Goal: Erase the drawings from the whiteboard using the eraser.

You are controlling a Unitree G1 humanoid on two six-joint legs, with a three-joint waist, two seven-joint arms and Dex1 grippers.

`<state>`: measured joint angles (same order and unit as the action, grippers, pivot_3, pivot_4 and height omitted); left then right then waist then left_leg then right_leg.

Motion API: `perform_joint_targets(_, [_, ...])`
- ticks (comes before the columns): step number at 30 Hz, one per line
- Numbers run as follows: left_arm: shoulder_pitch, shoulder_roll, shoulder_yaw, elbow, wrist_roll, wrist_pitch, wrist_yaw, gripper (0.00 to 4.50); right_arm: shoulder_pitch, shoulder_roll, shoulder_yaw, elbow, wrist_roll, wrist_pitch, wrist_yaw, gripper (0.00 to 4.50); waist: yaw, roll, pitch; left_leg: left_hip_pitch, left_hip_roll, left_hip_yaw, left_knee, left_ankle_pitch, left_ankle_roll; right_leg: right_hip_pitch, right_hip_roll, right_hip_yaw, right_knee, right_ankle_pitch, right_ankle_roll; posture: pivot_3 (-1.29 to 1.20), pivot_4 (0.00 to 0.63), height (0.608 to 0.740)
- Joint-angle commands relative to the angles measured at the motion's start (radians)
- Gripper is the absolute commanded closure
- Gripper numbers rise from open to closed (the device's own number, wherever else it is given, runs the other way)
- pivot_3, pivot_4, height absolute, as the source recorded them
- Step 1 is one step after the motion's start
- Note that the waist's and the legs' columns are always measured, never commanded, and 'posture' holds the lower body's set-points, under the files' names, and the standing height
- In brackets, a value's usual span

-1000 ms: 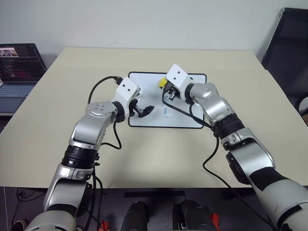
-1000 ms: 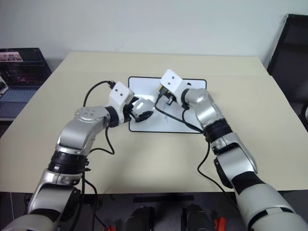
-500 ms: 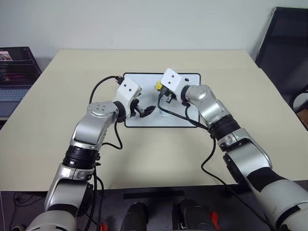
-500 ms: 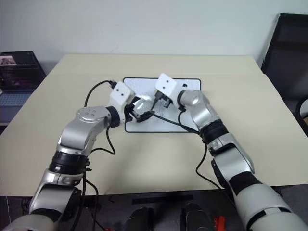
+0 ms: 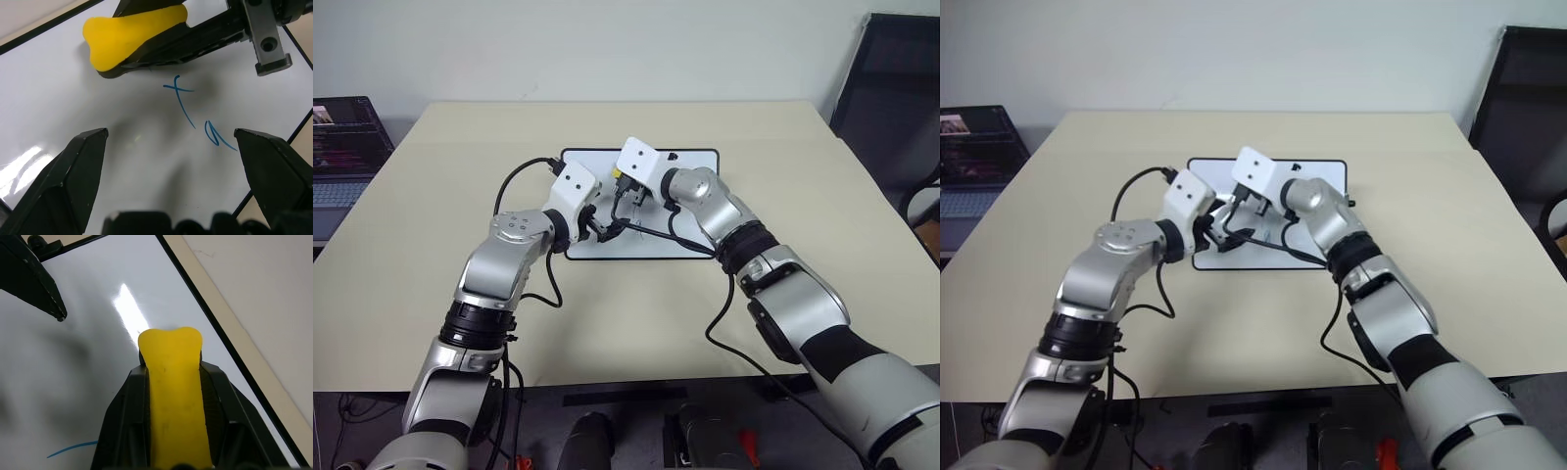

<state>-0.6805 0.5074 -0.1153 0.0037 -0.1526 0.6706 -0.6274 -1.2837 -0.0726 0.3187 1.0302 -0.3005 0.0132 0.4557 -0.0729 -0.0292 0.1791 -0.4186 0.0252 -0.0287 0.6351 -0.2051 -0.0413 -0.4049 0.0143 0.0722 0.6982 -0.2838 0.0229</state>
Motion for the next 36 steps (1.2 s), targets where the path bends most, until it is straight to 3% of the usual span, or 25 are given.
perform_joint_targets(1, [-0.009, 0.008, 0.016, -0.039, 0.002, -0.005, 0.002, 0.0, -0.009, -0.013, 0.002, 0.003, -0.006, 0.012, 0.033, 3.48, 0.0, 0.0, 0.0, 0.0, 0.0, 0.0, 0.0, 0.0, 0.0, 0.0, 0.0, 0.0, 0.0, 0.0, 0.0, 0.0, 0.15, 0.74])
perform_joint_targets(22, [-0.017, 0.02, 0.026, -0.012, 0.003, -0.02, -0.015, 0.0, 0.23, -0.256, 0.011, -0.382, -0.024, 0.163, 0.17, 3.49, 0.029, 0.0, 0.0, 0.0, -0.002, -0.001, 0.003, 0.0, 0.0, 0.002, 0.001, -0.001, 0.0, 0.0, 0.0, 0.0, 0.15, 0.74])
perform_joint_targets(30, [-0.007, 0.031, 0.032, -0.019, -0.001, -0.016, -0.015, 0.0, 0.197, -0.192, -0.025, -0.491, 0.045, 0.221, 0.175, 3.49, 0.025, 0.0, 0.0, -0.001, -0.002, 0.0, 0.003, 0.0, 0.0, 0.001, 0.001, -0.001, 0.0, 0.0, 0.0, 0.0, 0.15, 0.74])
perform_joint_targets(36, [-0.007, 0.028, 0.029, -0.021, -0.002, -0.018, -0.014, 0.0, 0.112, -0.114, -0.031, -0.366, 0.045, 0.178, 0.108, 3.49, 0.015, 0.0, 0.0, -0.001, -0.001, 0.0, 0.0, 0.0, 0.0, -0.001, 0.0, -0.001, -0.001, 0.0, 0.0, 0.0, 0.15, 0.74])
